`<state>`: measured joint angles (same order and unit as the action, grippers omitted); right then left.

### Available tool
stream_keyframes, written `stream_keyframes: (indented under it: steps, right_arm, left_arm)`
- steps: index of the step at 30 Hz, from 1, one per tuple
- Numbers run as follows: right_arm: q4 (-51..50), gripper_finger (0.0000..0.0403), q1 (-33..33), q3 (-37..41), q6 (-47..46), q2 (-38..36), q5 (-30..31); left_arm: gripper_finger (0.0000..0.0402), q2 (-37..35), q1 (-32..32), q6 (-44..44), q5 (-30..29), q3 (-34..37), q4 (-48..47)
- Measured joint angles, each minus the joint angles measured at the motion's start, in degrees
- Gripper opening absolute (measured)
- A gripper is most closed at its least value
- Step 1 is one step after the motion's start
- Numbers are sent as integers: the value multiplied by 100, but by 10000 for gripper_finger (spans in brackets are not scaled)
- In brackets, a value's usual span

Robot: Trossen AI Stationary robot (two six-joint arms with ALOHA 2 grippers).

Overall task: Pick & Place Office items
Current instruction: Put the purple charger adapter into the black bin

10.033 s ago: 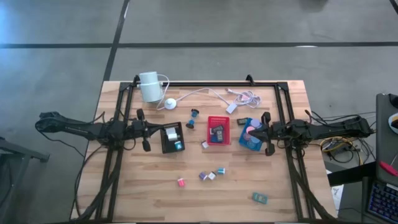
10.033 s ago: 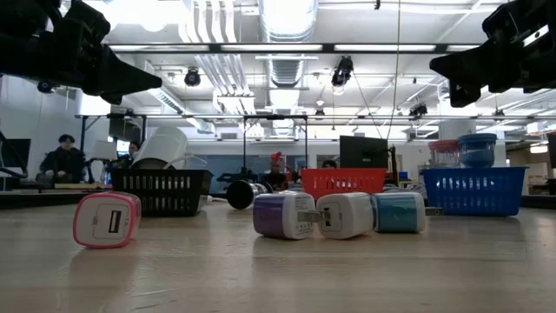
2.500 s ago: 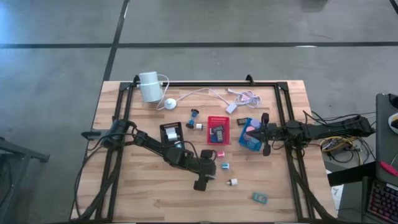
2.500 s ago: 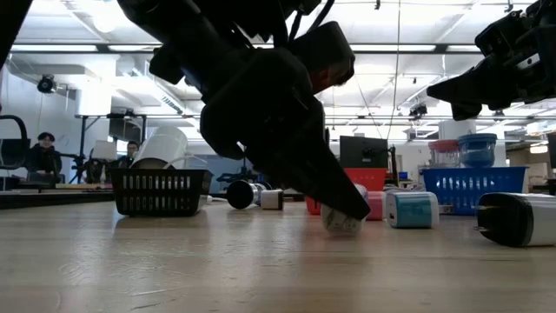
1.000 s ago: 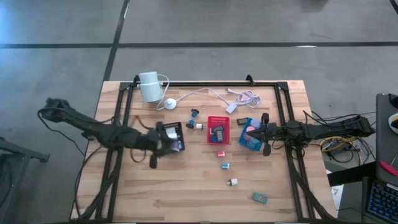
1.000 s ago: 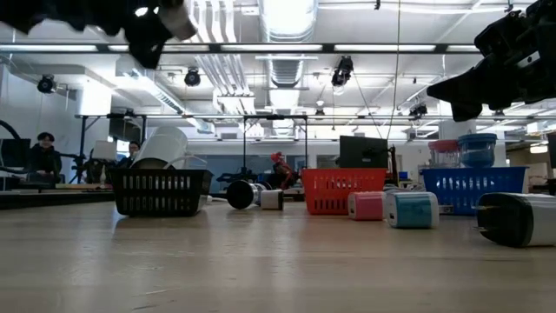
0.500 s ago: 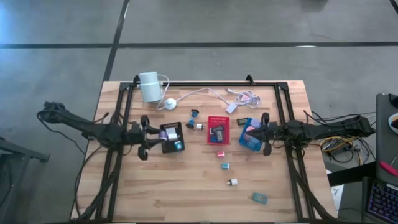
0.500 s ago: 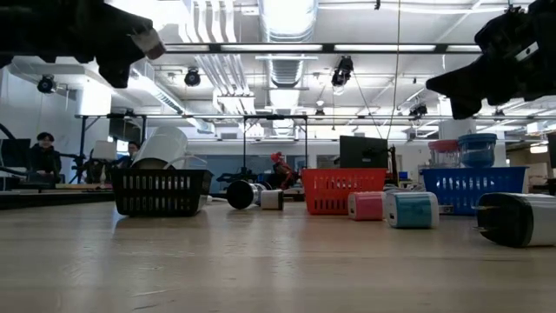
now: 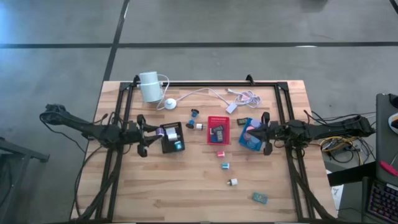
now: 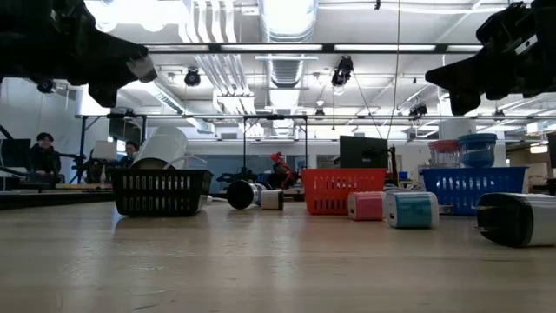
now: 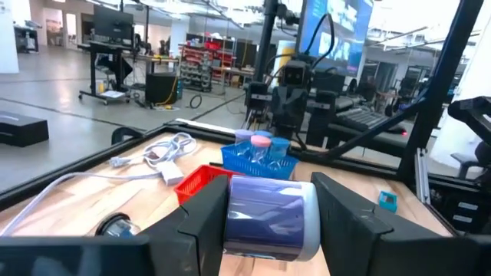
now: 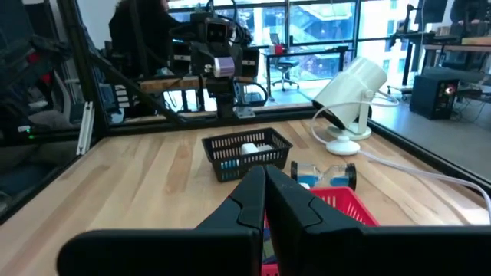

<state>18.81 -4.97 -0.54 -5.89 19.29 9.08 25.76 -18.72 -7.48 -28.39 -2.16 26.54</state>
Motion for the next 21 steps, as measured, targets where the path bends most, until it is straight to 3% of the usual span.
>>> stream_keyframes:
  steps: [7, 21]
  right_arm:
    - [-67, 8, 0, 0, -200, 4, -2]
    - [445, 8, 0, 0, 254, -2, 2]
  left_arm:
    - [167, 0, 0, -10, 5, 73, -229]
    - [167, 4, 20, 137, 3, 178, -367]
